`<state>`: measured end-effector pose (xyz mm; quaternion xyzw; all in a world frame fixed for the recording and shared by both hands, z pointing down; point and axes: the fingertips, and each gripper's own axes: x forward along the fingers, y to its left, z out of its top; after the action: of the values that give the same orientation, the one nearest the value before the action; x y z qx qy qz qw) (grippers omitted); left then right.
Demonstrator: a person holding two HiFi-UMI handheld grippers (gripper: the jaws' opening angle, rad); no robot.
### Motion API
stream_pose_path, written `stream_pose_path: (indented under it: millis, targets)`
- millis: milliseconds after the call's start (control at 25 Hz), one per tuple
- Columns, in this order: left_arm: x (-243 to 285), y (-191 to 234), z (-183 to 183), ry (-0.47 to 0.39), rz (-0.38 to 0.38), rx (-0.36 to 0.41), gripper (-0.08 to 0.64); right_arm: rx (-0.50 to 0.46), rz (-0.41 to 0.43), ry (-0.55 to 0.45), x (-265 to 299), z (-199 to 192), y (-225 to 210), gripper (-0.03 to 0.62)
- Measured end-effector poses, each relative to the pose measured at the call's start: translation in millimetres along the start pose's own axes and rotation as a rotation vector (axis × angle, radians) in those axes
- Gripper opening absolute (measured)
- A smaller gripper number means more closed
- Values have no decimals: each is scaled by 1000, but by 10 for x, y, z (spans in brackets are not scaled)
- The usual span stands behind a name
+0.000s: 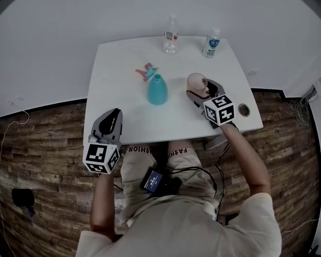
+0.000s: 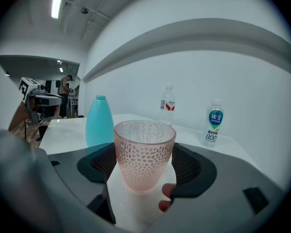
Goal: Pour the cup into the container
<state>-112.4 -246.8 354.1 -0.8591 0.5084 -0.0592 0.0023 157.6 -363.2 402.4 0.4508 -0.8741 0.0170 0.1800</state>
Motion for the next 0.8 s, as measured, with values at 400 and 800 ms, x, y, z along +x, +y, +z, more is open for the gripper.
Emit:
stream_pose_path:
  millis: [400,800]
  targets:
    - [-7,-10,-20,7,-1,1,26,19,0,4,8,-45,-28,357]
    - [23,-12,-42,15,-4,1,27,26,26,1,19,-45,-47,357]
